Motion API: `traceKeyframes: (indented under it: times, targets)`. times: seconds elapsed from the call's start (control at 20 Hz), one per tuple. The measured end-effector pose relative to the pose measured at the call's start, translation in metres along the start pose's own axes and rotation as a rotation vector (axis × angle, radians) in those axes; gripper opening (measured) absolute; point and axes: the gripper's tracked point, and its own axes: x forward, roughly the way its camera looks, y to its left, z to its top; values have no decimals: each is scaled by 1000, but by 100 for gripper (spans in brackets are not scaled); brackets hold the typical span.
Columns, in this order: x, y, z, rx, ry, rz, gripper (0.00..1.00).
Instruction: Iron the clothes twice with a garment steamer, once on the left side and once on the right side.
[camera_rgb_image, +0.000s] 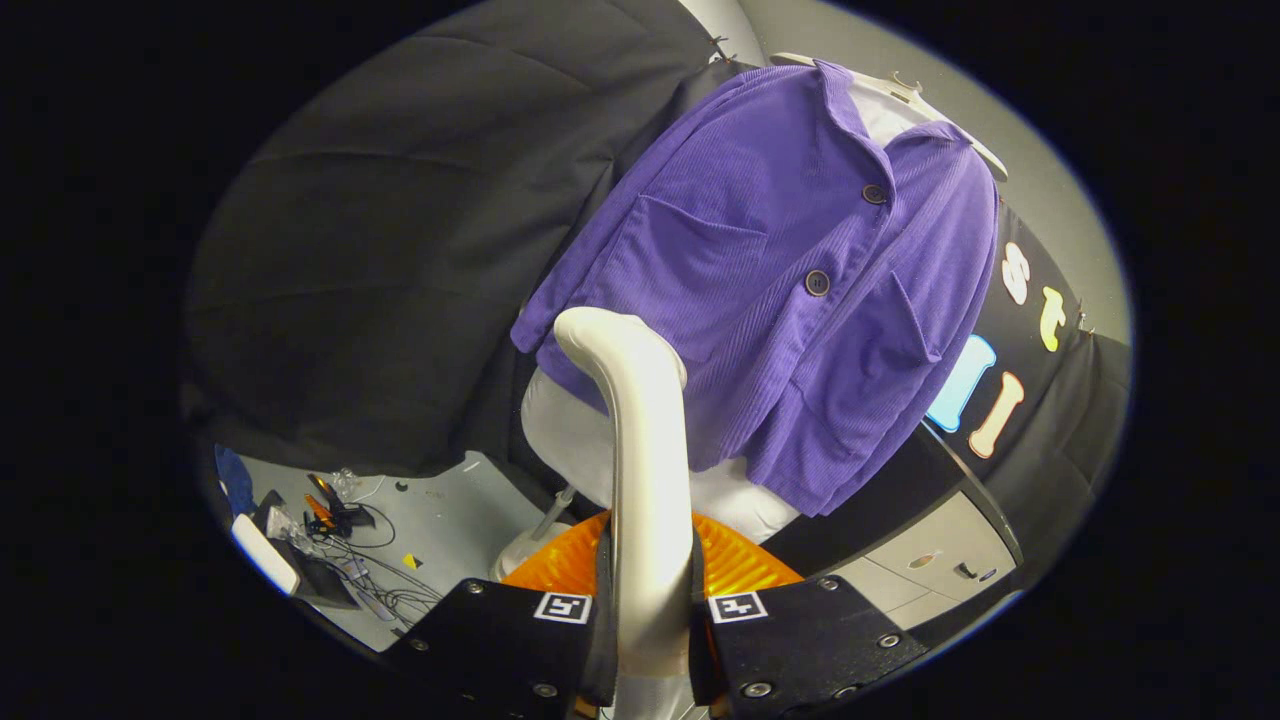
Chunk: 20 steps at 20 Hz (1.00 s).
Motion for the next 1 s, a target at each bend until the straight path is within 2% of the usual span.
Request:
traceKeyframes:
  times: [0.2, 0.35, 0.5, 0.6, 0.8, 1.0]
  targets:
    - [-47, -31, -13, 72, 10, 15, 28]
    - [-79, -64, -49, 174, 108, 20, 28]
    - [-110, -117, -89, 291, 165, -28, 28]
    - [-131, -150, -98, 373, 159, -54, 28]
    - [-188, -211, -94, 506, 60, -101, 28]
    - [-237, -250, -61, 622, -141, -140, 28]
